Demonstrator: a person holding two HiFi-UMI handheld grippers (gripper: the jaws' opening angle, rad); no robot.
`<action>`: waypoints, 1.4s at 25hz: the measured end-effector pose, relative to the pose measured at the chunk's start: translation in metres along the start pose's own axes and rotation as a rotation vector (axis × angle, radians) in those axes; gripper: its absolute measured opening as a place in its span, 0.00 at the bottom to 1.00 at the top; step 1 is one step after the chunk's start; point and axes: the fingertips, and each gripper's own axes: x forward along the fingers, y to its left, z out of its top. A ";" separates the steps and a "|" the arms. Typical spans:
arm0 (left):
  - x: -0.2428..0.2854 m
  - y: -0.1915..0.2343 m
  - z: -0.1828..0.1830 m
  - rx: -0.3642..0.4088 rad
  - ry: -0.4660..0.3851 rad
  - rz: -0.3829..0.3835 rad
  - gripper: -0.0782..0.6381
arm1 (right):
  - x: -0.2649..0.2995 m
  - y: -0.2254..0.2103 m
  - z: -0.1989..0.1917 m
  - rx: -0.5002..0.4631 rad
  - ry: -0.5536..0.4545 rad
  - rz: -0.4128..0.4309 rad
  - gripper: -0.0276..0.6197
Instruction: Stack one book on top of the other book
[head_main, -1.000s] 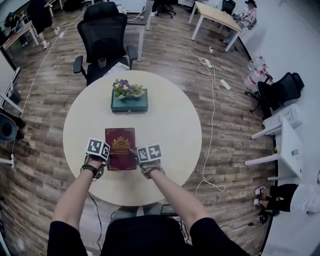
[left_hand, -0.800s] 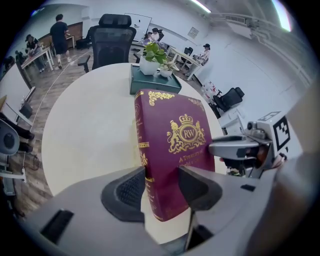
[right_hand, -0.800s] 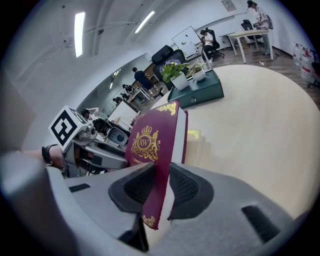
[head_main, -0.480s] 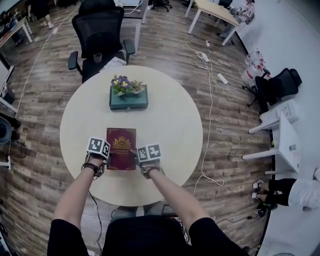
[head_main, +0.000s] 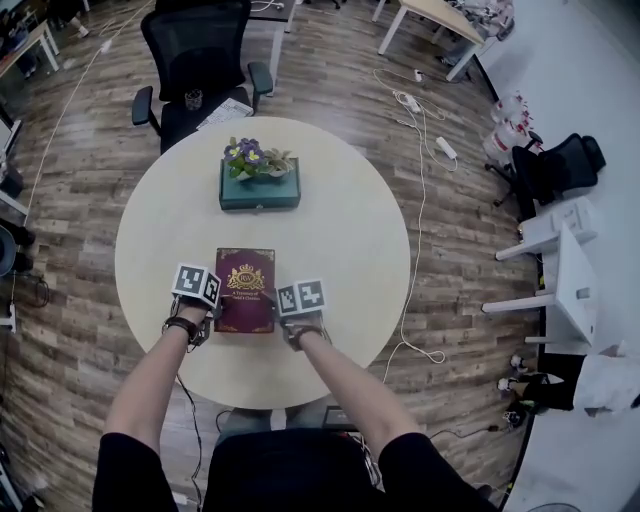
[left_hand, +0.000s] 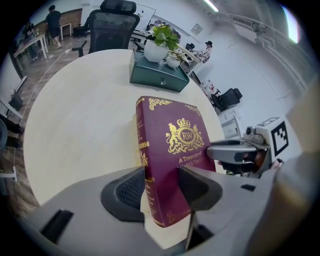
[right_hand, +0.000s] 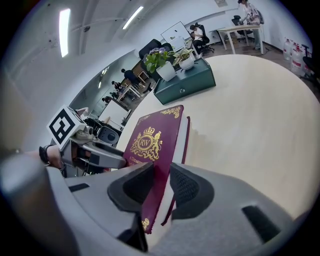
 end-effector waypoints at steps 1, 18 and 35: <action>0.000 0.001 -0.001 -0.002 -0.002 -0.001 0.39 | 0.000 0.001 0.000 0.002 -0.001 0.000 0.20; -0.076 -0.013 0.018 0.116 -0.235 0.061 0.36 | -0.064 0.009 0.027 -0.262 -0.123 -0.131 0.27; -0.310 -0.224 -0.023 0.503 -1.245 0.091 0.14 | -0.305 0.169 0.029 -0.730 -0.745 0.056 0.07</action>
